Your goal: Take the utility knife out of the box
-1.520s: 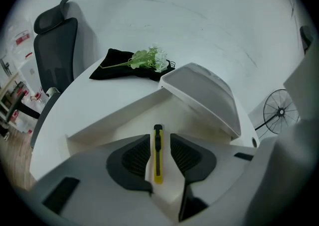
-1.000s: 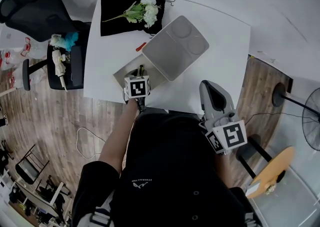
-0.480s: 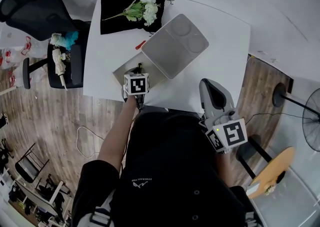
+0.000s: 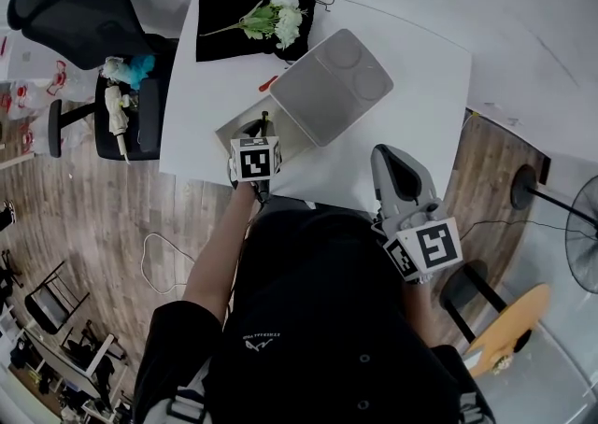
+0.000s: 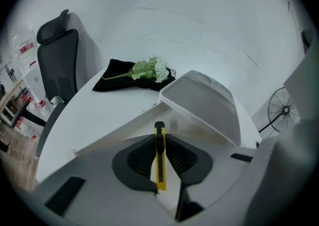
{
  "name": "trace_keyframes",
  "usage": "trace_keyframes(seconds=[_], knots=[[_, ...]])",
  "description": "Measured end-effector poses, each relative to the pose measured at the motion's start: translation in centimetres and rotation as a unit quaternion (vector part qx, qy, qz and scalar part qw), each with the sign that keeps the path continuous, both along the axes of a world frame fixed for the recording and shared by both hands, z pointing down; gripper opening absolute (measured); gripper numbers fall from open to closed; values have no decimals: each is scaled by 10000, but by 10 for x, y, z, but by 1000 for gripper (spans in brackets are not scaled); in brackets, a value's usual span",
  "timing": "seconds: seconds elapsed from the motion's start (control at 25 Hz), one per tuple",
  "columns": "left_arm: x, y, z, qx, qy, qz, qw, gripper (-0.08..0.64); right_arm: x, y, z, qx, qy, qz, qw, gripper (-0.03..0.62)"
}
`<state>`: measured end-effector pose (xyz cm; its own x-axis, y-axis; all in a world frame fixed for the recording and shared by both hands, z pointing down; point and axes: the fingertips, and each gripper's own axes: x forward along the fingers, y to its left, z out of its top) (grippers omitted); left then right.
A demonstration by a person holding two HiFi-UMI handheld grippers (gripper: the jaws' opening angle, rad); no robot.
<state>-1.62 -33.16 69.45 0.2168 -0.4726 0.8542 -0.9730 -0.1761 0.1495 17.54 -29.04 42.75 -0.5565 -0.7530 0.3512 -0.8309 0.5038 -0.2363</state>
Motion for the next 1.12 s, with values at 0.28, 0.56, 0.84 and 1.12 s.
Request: trace_keyframes(seconds=[0.28, 0.56, 0.84, 1.12], knots=[[-3, 5, -42, 398, 194, 20, 9990, 63, -22, 5, 1, 41, -96, -252, 9996, 3], [-14, 14, -78, 927, 326, 113, 9951, 63, -43, 24, 3, 71, -126, -328, 9994, 5], [-32, 26, -121, 1540, 396, 103, 9872, 63, -65, 43, 2, 105, -142, -410, 9990, 5], [-59, 44, -172, 2165, 557, -16, 9747, 63, -93, 63, 2, 144, -131, -524, 9984, 5]])
